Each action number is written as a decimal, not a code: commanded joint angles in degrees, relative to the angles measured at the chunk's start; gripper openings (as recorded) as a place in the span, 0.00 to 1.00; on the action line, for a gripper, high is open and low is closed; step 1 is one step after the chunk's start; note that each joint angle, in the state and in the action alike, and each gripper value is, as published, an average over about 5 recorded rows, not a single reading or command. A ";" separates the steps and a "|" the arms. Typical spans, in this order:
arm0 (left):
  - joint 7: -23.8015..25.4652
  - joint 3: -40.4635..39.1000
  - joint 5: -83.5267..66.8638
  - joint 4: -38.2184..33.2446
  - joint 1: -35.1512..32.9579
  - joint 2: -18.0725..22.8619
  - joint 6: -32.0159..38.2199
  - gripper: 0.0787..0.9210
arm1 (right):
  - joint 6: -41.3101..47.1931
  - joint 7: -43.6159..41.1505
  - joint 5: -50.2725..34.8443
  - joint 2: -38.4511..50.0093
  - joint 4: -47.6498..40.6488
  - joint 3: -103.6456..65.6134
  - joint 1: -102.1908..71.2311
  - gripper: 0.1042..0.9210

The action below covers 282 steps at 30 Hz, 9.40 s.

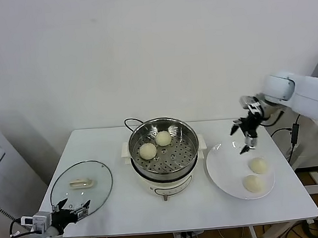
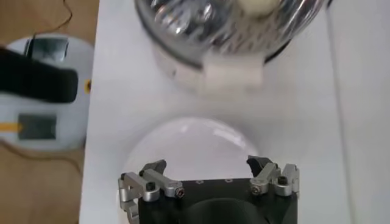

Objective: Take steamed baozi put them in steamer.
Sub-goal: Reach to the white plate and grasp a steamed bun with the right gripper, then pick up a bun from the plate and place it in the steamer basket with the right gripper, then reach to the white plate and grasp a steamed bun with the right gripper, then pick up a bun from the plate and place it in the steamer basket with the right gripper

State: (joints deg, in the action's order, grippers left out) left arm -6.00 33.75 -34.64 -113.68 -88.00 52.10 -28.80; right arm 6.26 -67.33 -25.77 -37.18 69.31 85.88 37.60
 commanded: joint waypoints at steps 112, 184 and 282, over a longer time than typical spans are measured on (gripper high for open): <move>-0.23 -0.68 0.53 -0.08 0.33 0.05 -0.39 0.88 | -56.06 -5.36 33.01 -28.79 3.28 -25.43 -12.19 0.43; -0.31 -0.87 0.39 0.11 1.05 -0.01 -0.56 0.88 | -19.78 -7.58 19.82 -1.27 -20.01 -23.38 -14.59 0.88; -0.48 -0.19 1.98 -0.57 -0.37 0.97 -0.87 0.88 | 11.03 5.44 -26.08 -15.67 -1.14 9.40 14.04 0.44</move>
State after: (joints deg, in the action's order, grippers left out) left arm -6.52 33.67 -32.80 -114.33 -88.49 53.08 -29.63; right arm 8.97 -65.10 -39.10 -48.55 64.10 88.34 44.83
